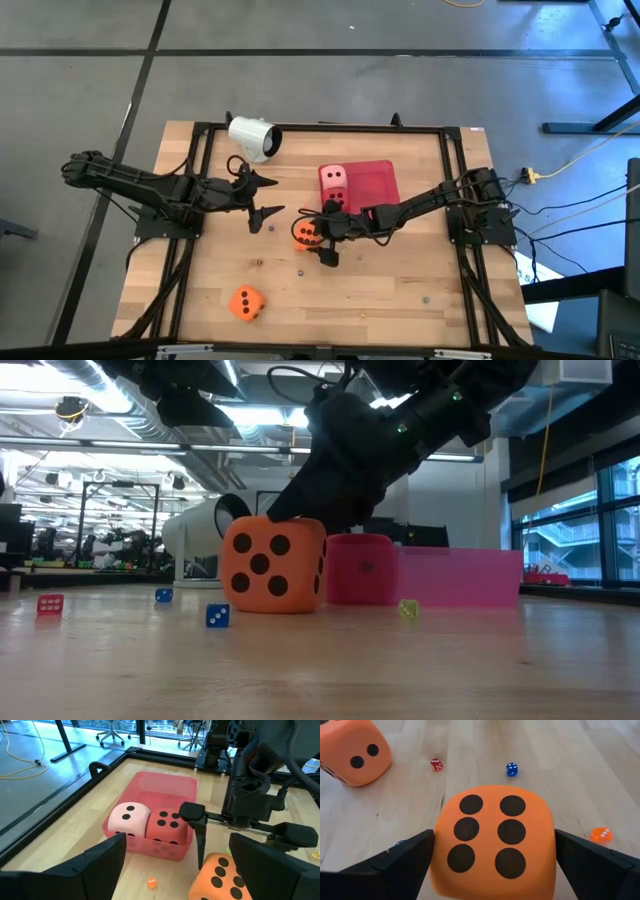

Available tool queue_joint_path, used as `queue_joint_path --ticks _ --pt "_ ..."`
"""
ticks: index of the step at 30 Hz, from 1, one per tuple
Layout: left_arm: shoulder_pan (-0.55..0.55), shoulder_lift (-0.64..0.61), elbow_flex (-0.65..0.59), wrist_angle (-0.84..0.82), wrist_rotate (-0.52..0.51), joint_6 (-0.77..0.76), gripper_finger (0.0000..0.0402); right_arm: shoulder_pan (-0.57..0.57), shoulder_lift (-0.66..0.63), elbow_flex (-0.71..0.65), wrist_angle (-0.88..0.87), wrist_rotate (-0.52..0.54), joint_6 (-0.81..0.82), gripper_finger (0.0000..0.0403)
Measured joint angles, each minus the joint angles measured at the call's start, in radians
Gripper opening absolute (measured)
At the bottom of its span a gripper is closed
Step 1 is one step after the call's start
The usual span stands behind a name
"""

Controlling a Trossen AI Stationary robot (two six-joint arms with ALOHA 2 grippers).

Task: Pick & Place Dice
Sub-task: Put the big top orange dice into the red bin

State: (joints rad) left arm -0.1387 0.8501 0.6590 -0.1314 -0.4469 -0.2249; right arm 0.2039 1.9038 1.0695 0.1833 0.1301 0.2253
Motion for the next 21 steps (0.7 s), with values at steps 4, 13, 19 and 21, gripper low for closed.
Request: queue_joint_path --ticks 4,13,19,21 --pt "0.000 0.000 0.000 0.000 0.000 -0.001 0.0347 0.000 0.000 0.000 0.000 0.000 -0.006 0.0385" --pt "0.000 0.000 0.000 0.000 0.000 -0.001 0.0347 0.000 -0.004 0.000 -0.002 -0.015 -0.005 0.0350" --pt "0.000 0.000 0.000 0.000 0.000 -0.002 0.0347 0.000 -0.004 0.001 -0.005 -0.018 -0.009 0.0353" --pt "0.000 0.000 0.000 0.000 0.000 -0.002 0.0347 0.000 -0.005 0.001 -0.005 -0.019 -0.012 0.0354"
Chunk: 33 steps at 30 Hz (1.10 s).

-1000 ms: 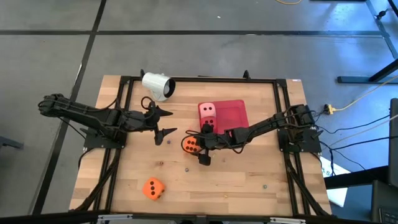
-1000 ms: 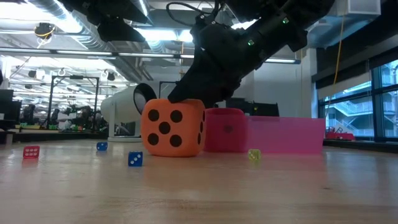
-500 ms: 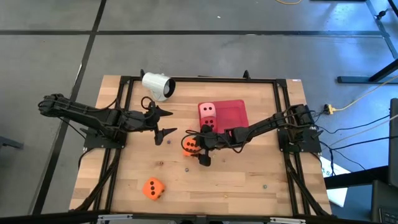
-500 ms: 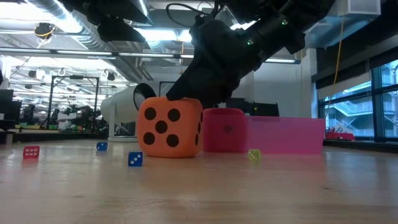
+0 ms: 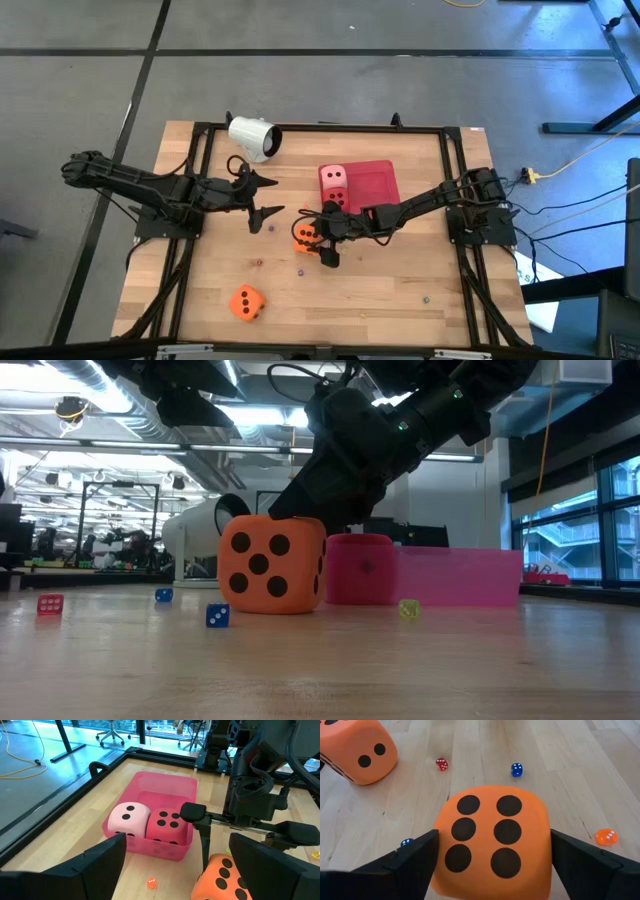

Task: Pick & Place Dice
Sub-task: Put the big top orange dice into the red bin

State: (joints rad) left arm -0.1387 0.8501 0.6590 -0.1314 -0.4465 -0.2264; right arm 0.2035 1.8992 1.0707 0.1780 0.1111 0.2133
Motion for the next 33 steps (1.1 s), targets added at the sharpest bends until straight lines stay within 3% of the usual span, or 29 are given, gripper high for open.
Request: queue_joint_path --ticks 23,33 --pt "0.000 0.000 0.000 0.000 0.000 0.000 0.0347 -0.021 0.004 0.003 -0.025 -0.057 -0.050 0.0353" --pt "0.000 0.000 0.000 0.000 0.016 0.000 0.0347 -0.040 -0.002 0.002 -0.033 -0.102 -0.019 0.0312"
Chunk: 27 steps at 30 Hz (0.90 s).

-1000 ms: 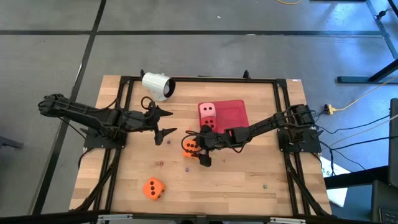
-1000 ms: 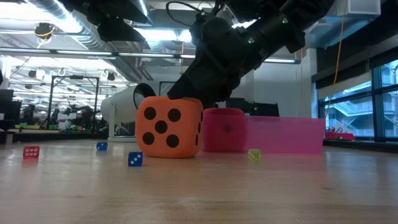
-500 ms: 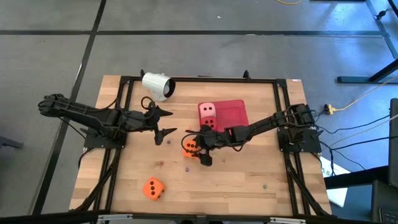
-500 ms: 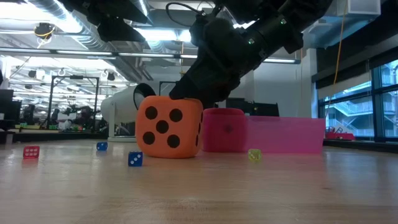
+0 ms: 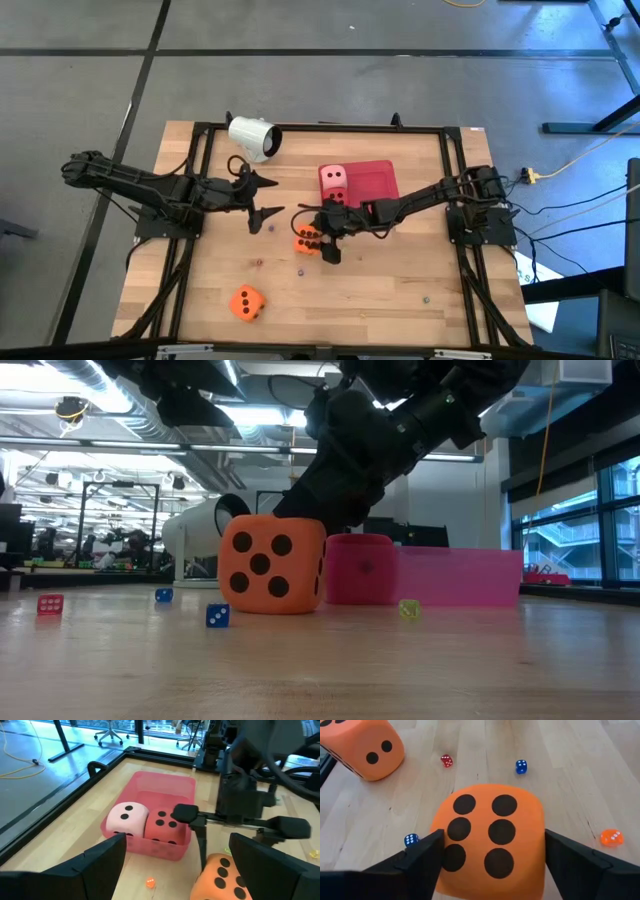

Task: Pick & Place Dice
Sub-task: Put the big top orange dice into the red bin

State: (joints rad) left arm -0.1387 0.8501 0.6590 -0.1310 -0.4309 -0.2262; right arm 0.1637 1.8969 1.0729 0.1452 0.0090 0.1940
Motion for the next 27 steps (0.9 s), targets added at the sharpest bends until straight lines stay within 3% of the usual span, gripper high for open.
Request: queue_joint_path --ticks 8,27 --pt "0.000 0.000 0.000 0.000 0.083 0.001 0.0347 -0.001 -0.015 -0.002 -0.011 -0.002 -0.004 0.0311" --pt "0.000 0.000 0.000 0.000 0.085 0.002 0.0347 -0.001 -0.023 -0.002 -0.027 -0.028 -0.027 0.0316"
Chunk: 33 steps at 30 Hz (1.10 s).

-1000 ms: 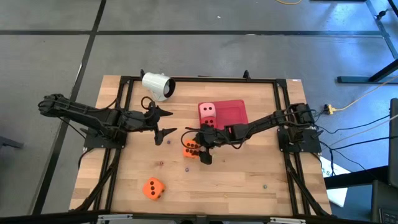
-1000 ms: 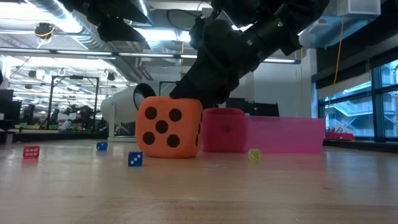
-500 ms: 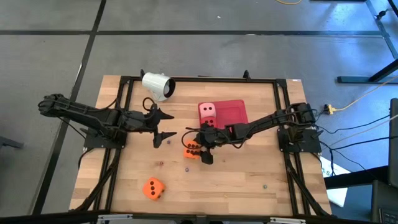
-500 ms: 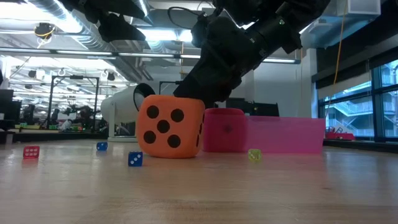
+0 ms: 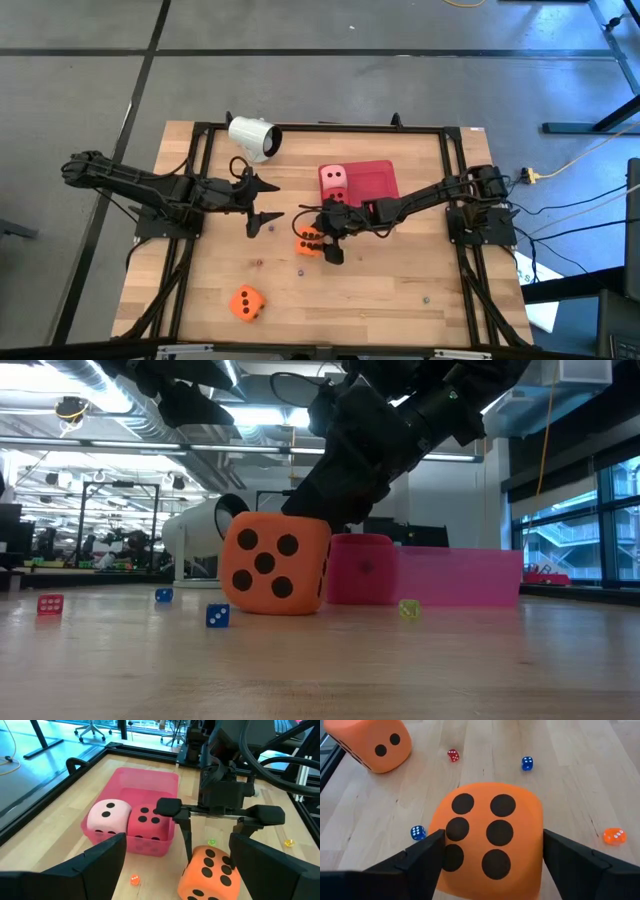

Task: Pick & Place Dice
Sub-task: Put the big top orange dice into the red bin

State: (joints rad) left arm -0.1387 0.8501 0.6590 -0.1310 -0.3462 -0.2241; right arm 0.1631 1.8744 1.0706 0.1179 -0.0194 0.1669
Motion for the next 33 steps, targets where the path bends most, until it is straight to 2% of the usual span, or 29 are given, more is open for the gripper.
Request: queue_joint_path --ticks 15,23,33 --pt "0.000 0.000 0.000 0.000 0.000 0.000 0.0347 0.002 0.000 0.000 0.001 -0.007 -0.021 0.0377" --pt "0.000 0.000 0.000 0.000 0.000 0.001 0.0347 0.002 0.000 0.000 0.003 -0.018 -0.030 0.0392" --pt "0.000 0.000 0.000 0.000 0.000 0.001 0.0347 0.003 0.000 0.026 -0.024 -0.013 -0.157 0.0397"
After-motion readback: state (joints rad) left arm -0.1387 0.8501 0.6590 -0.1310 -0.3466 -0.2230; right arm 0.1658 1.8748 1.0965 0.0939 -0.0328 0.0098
